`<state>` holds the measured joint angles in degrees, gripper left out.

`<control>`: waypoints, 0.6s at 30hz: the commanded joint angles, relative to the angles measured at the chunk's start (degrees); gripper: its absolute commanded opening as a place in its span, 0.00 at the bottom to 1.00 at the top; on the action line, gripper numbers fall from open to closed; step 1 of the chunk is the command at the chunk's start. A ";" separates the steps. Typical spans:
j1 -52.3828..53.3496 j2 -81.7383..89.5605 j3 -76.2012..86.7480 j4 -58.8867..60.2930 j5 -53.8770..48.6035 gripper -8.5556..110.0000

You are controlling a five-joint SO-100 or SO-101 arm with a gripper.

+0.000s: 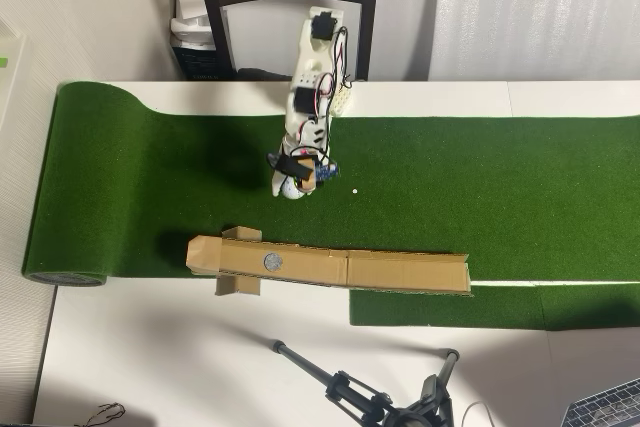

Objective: Pick up the golf ball and place it on the gray mark at the back.

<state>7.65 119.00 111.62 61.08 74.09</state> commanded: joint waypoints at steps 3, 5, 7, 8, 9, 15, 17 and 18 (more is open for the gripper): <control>0.35 1.05 -11.95 -4.83 0.35 0.26; 0.00 -1.67 -15.47 -4.83 0.44 0.26; -0.44 -5.10 -19.78 -4.66 0.44 0.26; -0.44 -6.86 -21.80 -4.31 0.44 0.26; -0.53 -8.79 -23.64 -4.31 0.44 0.26; -2.20 -20.83 -33.84 -4.75 0.18 0.26; -2.55 -24.52 -37.09 -4.39 0.00 0.26; -2.55 -26.10 -38.41 -4.31 0.00 0.26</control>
<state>5.80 95.19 84.73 58.27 74.09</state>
